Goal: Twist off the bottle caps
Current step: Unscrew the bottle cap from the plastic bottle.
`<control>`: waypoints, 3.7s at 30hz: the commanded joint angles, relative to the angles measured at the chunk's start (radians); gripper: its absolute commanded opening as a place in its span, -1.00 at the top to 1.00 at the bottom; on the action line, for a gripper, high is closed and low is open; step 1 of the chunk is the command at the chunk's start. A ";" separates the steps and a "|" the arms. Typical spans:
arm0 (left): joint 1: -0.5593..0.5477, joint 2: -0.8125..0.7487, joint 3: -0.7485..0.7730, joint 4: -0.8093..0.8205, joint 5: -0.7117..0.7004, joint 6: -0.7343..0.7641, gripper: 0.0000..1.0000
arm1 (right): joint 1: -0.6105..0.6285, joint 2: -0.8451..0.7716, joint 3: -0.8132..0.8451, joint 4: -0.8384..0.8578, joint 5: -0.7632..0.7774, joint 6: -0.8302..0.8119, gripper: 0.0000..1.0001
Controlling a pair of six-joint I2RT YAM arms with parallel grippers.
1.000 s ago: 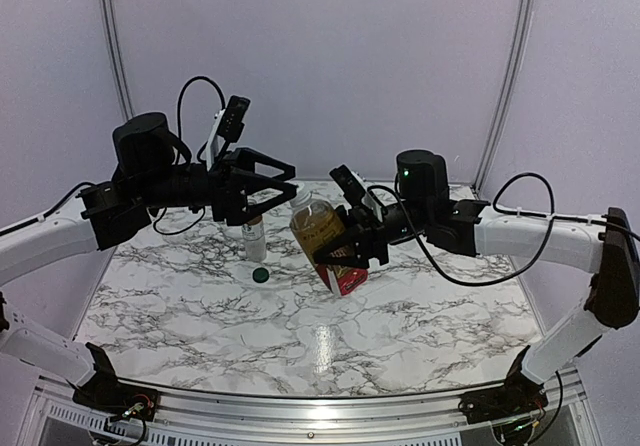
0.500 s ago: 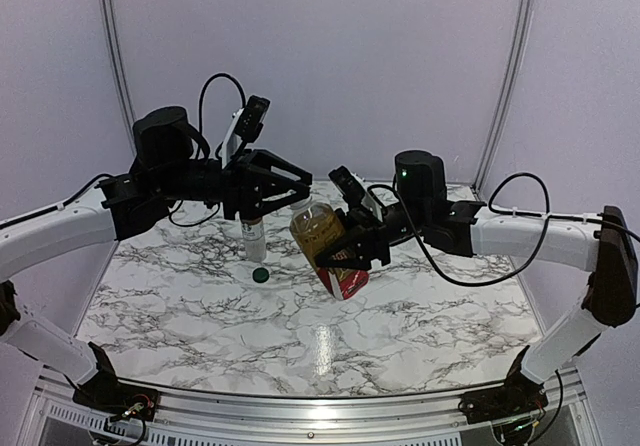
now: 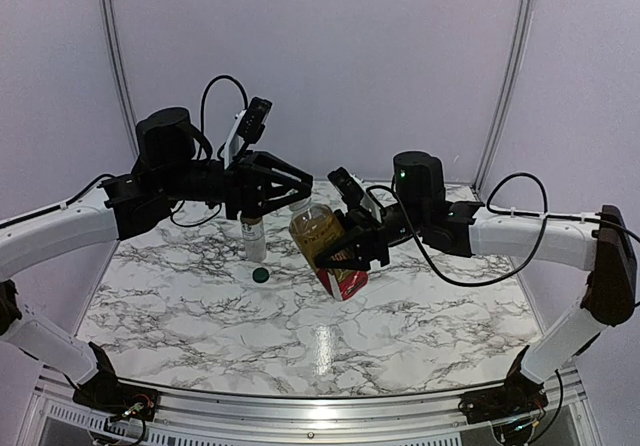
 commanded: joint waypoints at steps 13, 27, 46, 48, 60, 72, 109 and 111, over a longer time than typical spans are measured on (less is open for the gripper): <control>0.004 -0.005 -0.039 0.042 -0.116 -0.040 0.73 | -0.003 -0.019 0.060 -0.047 0.129 -0.035 0.13; -0.082 -0.040 -0.032 -0.070 -0.815 -0.413 0.98 | 0.018 -0.076 0.049 -0.124 0.695 -0.148 0.11; -0.080 -0.060 -0.017 -0.096 -0.852 -0.339 -0.14 | 0.052 -0.074 0.035 -0.145 0.690 -0.192 0.10; -0.064 -0.073 -0.017 -0.093 -0.790 -0.311 -0.26 | 0.048 -0.079 0.028 -0.146 0.647 -0.192 0.10; 0.014 -0.125 -0.039 -0.073 -0.302 -0.079 -0.66 | 0.016 -0.088 0.004 -0.075 0.294 -0.135 0.10; 0.023 -0.066 -0.011 -0.008 -0.003 -0.004 -0.67 | 0.012 -0.038 0.030 -0.024 0.079 -0.061 0.10; 0.023 -0.007 -0.028 0.044 0.030 -0.053 0.23 | 0.011 -0.030 0.032 -0.010 0.100 -0.034 0.11; 0.023 -0.008 -0.033 0.044 0.023 -0.057 0.30 | 0.009 -0.032 0.033 -0.010 0.108 -0.032 0.11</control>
